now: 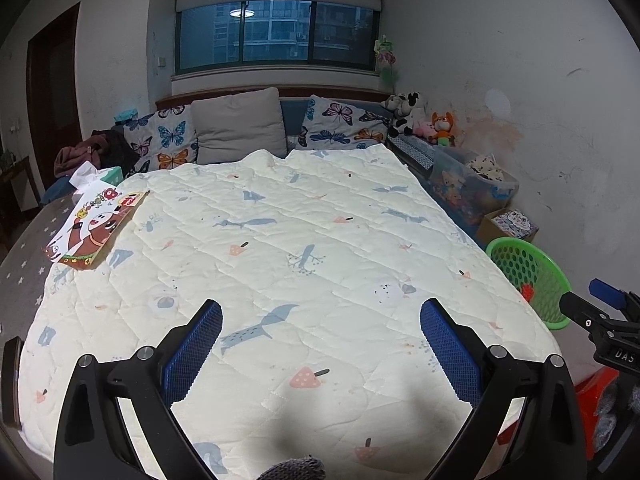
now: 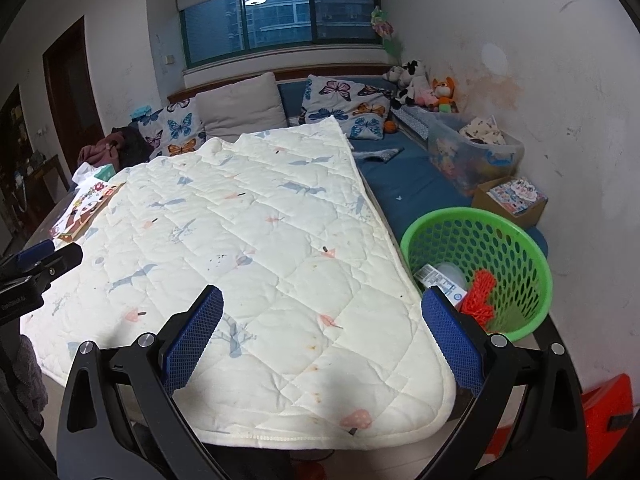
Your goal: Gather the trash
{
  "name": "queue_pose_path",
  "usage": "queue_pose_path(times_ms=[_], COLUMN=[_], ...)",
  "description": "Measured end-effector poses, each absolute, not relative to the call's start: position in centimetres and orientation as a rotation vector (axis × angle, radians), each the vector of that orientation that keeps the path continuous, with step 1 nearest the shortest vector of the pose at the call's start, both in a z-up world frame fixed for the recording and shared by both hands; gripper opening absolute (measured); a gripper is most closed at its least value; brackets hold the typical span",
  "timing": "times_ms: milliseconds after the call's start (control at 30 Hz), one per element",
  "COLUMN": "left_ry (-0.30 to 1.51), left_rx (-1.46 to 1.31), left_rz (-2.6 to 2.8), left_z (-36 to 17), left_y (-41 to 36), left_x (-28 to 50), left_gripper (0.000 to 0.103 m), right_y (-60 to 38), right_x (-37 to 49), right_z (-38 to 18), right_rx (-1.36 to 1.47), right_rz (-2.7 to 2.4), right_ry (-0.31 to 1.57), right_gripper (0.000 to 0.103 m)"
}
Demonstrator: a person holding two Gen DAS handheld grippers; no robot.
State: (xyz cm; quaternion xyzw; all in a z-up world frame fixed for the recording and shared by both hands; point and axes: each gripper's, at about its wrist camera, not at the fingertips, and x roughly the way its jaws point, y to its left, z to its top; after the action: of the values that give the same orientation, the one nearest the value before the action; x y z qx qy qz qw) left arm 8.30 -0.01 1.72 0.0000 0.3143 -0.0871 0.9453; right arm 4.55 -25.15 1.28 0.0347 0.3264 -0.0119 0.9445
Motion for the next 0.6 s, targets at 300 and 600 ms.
queue_pose_path(times_ms=[300,600], left_ry=[0.635,0.626], left_rx=[0.019,0.024], left_rz=[-0.189,-0.199], left_z=[1.6,1.8], left_y=[-1.1,-1.8], left_x=[8.4,8.3], left_gripper=[0.096,0.096], right_y=[-25.7,-25.9], right_x=[4.8,4.7], right_z=[1.0,0.9], right_rx=[0.076,0.080], right_rz=[-0.028,-0.026], right_ry=[0.673,0.673], right_gripper=[0.099,0.099])
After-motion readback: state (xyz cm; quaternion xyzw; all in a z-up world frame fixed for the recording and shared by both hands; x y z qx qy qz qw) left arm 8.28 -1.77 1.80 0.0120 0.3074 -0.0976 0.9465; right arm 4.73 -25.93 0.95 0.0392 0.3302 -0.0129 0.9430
